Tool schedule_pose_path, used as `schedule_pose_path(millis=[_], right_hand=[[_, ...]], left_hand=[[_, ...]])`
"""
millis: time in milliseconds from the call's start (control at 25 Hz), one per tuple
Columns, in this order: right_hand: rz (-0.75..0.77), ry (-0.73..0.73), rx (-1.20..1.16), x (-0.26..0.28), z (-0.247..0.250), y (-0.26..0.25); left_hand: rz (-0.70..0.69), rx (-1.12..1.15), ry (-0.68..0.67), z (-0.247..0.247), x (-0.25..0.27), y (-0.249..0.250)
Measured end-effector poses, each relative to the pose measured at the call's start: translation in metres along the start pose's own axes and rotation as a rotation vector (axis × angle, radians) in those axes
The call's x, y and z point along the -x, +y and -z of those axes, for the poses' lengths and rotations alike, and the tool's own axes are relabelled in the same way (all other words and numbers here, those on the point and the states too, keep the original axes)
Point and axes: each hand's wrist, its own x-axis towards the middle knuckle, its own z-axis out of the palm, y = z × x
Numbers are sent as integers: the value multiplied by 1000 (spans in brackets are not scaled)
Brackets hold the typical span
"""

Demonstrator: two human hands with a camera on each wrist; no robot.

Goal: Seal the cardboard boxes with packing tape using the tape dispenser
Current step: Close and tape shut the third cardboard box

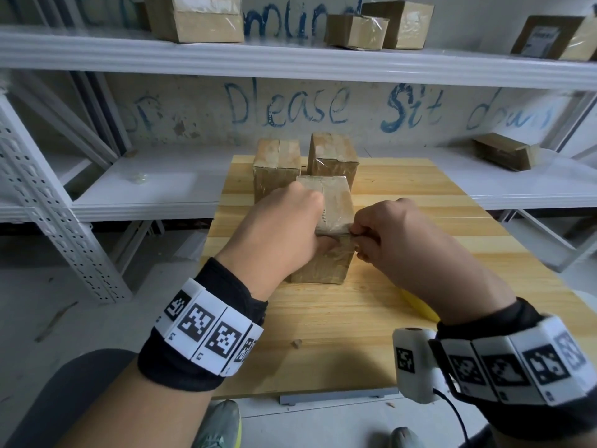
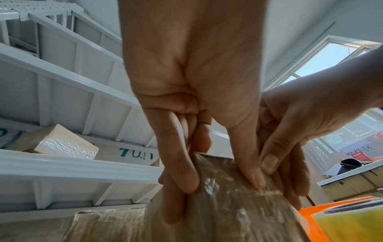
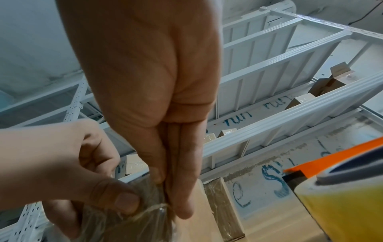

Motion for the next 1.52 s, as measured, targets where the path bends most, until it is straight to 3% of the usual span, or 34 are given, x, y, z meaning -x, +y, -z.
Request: schedule_pose_path(millis=[280, 600, 1040, 1160, 1320, 1520], right_hand=[[4, 36, 108, 1, -5, -10], [-38, 35, -35, 3, 0, -2], [-77, 77, -113, 8, -6, -14], [-27, 35, -294, 10, -7, -21], [-48, 68, -345, 13, -4, -19], [-200, 1, -316, 18, 2, -19]], left_hand=[[20, 19, -19, -4, -3, -8], [9, 95, -47, -8, -2, -19], [99, 299, -150, -2, -1, -33], [115, 258, -221, -1, 4, -30], [117, 249, -178, -1, 1, -27], [63, 42, -122, -8, 1, -13]])
